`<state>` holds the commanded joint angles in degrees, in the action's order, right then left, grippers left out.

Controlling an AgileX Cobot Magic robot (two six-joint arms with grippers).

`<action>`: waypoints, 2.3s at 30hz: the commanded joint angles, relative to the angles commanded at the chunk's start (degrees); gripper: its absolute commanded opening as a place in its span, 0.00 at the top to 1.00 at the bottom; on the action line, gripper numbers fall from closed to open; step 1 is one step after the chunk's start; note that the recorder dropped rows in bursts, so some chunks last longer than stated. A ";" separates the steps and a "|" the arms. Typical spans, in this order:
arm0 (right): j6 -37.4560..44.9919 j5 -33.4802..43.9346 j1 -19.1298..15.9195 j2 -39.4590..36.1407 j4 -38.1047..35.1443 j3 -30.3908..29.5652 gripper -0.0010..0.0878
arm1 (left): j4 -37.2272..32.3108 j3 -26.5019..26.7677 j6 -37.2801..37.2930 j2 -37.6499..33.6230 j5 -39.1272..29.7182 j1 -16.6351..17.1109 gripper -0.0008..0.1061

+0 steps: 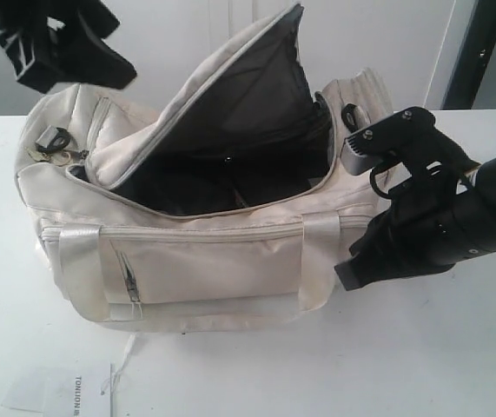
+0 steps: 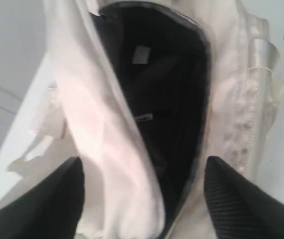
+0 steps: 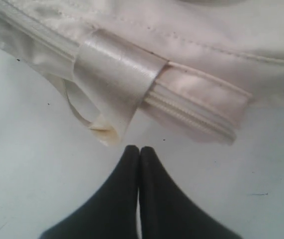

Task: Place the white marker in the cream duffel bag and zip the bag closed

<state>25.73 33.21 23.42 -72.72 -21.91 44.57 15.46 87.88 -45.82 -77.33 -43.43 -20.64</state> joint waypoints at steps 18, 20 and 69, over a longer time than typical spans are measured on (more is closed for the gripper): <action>0.00 -0.21 0.00 0.00 -3.93 0.00 0.99 | 10.72 1.22 25.91 -14.45 -2.75 20.72 0.52; 0.00 -0.01 0.00 0.00 -3.95 0.00 0.99 | 13.41 1.73 26.05 -16.63 -3.09 22.48 0.37; 19.76 4.43 18.34 -35.68 -8.95 50.87 0.75 | 44.09 2.98 3.71 -29.33 -4.78 28.96 0.98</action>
<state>45.49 37.63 41.76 -108.40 -30.86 95.44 59.56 90.86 -42.11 -106.66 -48.21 8.32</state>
